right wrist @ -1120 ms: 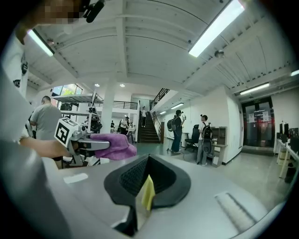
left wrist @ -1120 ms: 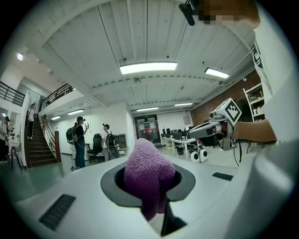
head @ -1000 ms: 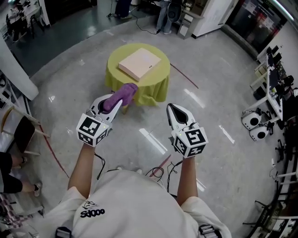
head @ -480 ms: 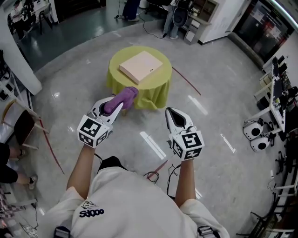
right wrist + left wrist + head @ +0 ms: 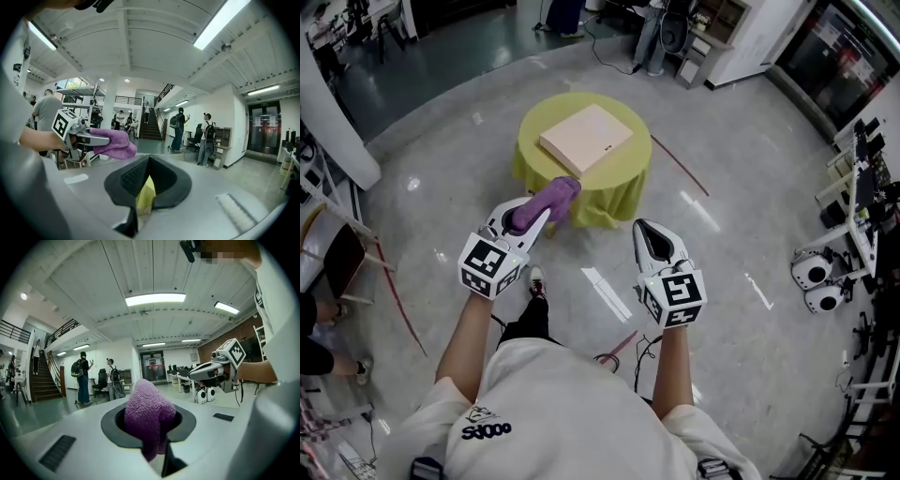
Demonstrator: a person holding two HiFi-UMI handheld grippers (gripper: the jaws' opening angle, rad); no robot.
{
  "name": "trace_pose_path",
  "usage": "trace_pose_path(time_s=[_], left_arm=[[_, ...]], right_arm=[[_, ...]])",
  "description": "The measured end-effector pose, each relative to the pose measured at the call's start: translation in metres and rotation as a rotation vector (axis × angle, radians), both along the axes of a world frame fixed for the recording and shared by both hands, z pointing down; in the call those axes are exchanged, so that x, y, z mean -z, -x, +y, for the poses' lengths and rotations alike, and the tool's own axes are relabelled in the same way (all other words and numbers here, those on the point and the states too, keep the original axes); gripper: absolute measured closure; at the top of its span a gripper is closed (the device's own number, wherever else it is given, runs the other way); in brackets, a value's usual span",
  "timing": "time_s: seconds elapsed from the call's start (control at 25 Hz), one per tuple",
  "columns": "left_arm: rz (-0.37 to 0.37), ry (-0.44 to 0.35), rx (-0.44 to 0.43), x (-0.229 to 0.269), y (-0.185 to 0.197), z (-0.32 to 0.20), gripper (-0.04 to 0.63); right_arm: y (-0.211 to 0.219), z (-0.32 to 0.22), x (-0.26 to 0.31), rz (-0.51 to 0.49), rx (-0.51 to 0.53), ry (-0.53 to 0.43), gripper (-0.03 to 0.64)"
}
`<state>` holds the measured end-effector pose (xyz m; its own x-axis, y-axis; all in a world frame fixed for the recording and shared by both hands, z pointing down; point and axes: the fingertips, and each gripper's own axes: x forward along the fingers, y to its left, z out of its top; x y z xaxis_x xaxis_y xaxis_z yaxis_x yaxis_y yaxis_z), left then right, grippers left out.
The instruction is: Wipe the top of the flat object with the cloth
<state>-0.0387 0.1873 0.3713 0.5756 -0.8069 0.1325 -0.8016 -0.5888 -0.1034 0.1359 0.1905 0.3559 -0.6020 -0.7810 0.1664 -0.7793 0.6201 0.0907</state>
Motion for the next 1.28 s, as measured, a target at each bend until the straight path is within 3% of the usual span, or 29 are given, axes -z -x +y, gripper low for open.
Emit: trace_pose_path(time_s=[0.32, 0.68, 1.08, 1.28], left_arm=[[0.002, -0.009, -0.017, 0.006, 0.035, -0.119, 0.527], [-0.003, -0.009, -0.033, 0.013, 0.085, -0.242, 0.528], [0.004, 0.011, -0.042, 0.004, 0.111, -0.322, 0.526], [0.004, 0.025, -0.039, 0.0, 0.11, -0.35, 0.526]], right_arm=[[0.036, -0.113, 0.021, -0.028, -0.018, -0.058, 0.607], [0.081, -0.232, 0.025, -0.059, -0.069, -0.025, 0.607], [0.102, -0.301, 0.022, -0.083, -0.097, -0.007, 0.606], [0.105, -0.322, 0.016, -0.11, -0.06, 0.061, 0.607]])
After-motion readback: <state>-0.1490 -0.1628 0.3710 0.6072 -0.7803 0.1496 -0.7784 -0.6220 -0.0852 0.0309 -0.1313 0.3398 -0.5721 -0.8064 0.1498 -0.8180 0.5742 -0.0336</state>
